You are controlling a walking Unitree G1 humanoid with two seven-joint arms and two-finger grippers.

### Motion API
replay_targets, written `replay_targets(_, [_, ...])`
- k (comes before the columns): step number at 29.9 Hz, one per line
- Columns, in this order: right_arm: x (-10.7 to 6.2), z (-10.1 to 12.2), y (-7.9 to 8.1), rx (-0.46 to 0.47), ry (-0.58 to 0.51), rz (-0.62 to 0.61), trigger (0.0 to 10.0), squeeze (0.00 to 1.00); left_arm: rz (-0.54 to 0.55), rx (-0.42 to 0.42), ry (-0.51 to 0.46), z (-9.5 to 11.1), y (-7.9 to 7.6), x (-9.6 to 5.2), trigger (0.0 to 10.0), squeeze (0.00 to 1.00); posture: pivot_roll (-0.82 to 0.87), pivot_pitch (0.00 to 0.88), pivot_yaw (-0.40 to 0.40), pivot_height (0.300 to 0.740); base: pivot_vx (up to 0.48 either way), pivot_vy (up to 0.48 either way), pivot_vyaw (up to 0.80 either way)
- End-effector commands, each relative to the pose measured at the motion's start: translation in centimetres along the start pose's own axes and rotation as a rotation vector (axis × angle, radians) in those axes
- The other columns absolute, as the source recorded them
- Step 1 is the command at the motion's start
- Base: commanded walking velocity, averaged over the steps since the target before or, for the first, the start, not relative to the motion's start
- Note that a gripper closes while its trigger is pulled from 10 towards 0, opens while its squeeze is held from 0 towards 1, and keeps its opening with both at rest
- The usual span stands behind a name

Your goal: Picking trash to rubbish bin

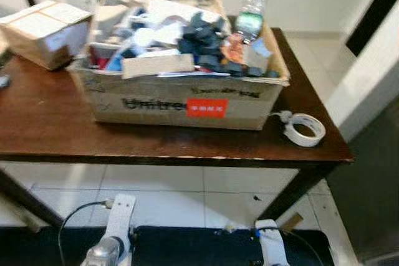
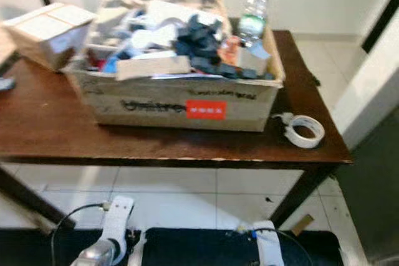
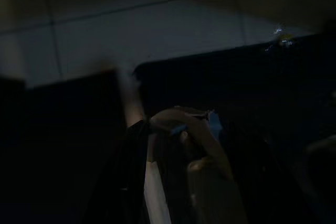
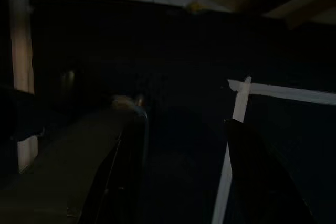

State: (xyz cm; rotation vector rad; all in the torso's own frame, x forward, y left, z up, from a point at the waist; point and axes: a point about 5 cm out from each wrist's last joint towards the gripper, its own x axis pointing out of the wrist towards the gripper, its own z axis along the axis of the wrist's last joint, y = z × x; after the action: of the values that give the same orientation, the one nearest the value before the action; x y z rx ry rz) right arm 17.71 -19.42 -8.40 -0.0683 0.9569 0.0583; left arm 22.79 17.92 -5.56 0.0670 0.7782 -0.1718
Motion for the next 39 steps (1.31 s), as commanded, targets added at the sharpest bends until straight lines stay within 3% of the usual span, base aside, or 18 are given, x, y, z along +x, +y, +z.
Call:
replay_targets(1, [-0.1, -0.6, -0.3, 0.000, 0.027, -0.011, 10.0, 0.00, -0.006, -0.006, 0.011, -0.4, -0.1, -0.1, 10.0, 0.00, 0.04, 0.111, -0.004, 0.740, 0.458, 0.000, 0.00])
replay_targets(15, [-0.1, -0.6, -0.3, 0.002, 0.027, -0.009, 10.0, 0.00, -0.001, -0.016, 0.009, -0.5, -0.1, -0.1, 10.0, 0.00, 0.04, 0.112, -0.005, 0.740, 0.092, 0.000, 0.00])
replay_targets(25, [-0.1, -0.8, -0.1, 0.003, 0.033, -0.003, 10.0, 0.00, -0.007, -0.006, 0.061, -1.7, -0.2, -0.4, 10.0, 0.00, 0.05, 0.119, -0.009, 0.740, 0.000, 0.000, 0.00])
replay_targets(32, [-0.5, -2.5, -0.3, 0.009, 0.114, 0.003, 10.0, 0.00, -0.012, -0.006, 0.122, -2.7, -0.1, -0.6, 10.0, 0.00, 0.05, 0.127, -0.013, 0.740, 0.000, 0.000, 0.00])
replay_targets(39, [-0.6, -2.8, -0.6, 0.061, 0.108, -0.026, 10.0, 0.00, 0.009, 0.001, 0.209, -4.1, 0.2, -1.0, 10.0, 0.00, 0.05, 0.131, -0.010, 0.740, 0.000, 0.000, 0.00])
